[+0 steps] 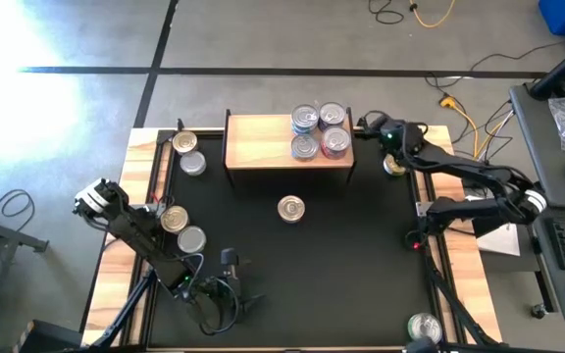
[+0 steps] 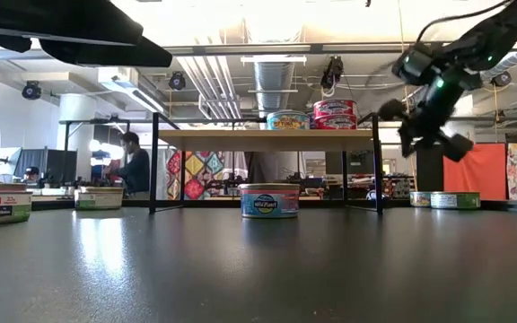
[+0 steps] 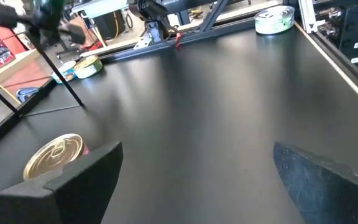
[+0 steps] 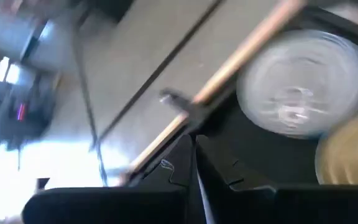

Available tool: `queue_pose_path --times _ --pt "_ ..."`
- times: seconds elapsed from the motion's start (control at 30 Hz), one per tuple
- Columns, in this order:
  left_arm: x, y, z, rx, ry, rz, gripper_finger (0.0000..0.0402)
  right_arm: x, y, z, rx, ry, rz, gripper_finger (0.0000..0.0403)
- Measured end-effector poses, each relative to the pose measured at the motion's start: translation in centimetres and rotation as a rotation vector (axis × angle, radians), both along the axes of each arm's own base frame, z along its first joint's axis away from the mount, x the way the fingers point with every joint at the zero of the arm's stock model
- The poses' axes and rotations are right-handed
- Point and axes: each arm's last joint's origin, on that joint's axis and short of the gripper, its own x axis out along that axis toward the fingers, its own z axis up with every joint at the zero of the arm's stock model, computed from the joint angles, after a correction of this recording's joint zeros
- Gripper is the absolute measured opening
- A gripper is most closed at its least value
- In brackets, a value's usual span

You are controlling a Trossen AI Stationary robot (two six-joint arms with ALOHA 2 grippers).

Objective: Stack canned seafood by type on shelf
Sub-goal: Stack the yellow blue tuna can on top of the other yellow tuna can on the shelf

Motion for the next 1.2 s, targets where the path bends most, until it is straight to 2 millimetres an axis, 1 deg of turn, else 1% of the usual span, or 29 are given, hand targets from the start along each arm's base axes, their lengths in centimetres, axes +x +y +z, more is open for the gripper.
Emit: queue_pose_path --times 0.1,0.23,0.47,0.6,0.77,0.87,1.03,1.1,1.2 --pt "0.1 0.1 0.0 0.02 0.004 -0.003 0.0398 0.3 -0.5 -1.2 0.027 -0.042 -0.121 0.0013" --pt "0.1 0.1 0.0 0.025 0.006 -0.003 0.0398 0.4 -1.8 -2.2 0.032 -0.021 -0.24 0.0013" --pt "0.0 0.3 -0.4 0.062 0.043 -0.002 0.0398 0.7 -4.6 -2.9 0.118 -0.008 -0.299 0.0013" --pt "0.0 0.5 -0.6 0.076 0.06 0.005 0.0398 0.4 -5.4 -3.8 0.233 0.051 -0.393 0.0013" --pt "-0.1 0.5 -0.6 0.06 0.06 0.013 0.0398 0.1 -6.4 -5.1 0.28 0.099 -0.442 0.0013" --pt "-0.1 0.6 -0.6 0.045 0.051 0.033 0.0398 0.3 -6.9 -5.1 0.301 0.12 -0.465 0.0013" --pt "-0.4 1.0 -1.0 0.051 0.071 0.084 0.0398 0.4 -6.9 -5.1 0.333 0.14 -0.457 0.0013" --pt "-0.5 1.1 -1.2 0.056 0.087 0.091 0.0398 0.5 -6.4 -5.1 0.357 0.145 -0.469 0.0013" --pt "-0.6 1.2 -1.4 0.061 0.098 0.096 0.0398 0.4 -5.2 -5.3 0.406 0.179 -0.479 0.0013"
